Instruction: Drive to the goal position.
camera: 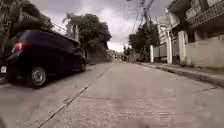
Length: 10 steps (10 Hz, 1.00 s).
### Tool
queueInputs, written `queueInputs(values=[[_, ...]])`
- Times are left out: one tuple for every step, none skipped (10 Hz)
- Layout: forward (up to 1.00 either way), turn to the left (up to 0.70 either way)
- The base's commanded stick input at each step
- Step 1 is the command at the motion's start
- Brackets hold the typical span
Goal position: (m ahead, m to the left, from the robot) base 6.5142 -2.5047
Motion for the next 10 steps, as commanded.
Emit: queueInputs(values=[[1.0,0.0],[1.0,0.0],[1.0,0.0],[1.0,0.0],[1.0,0.0],[1.0,0.0],[1.0,0.0],[1.0,0.0],[1.0,0.0],[1.0,0.0]])
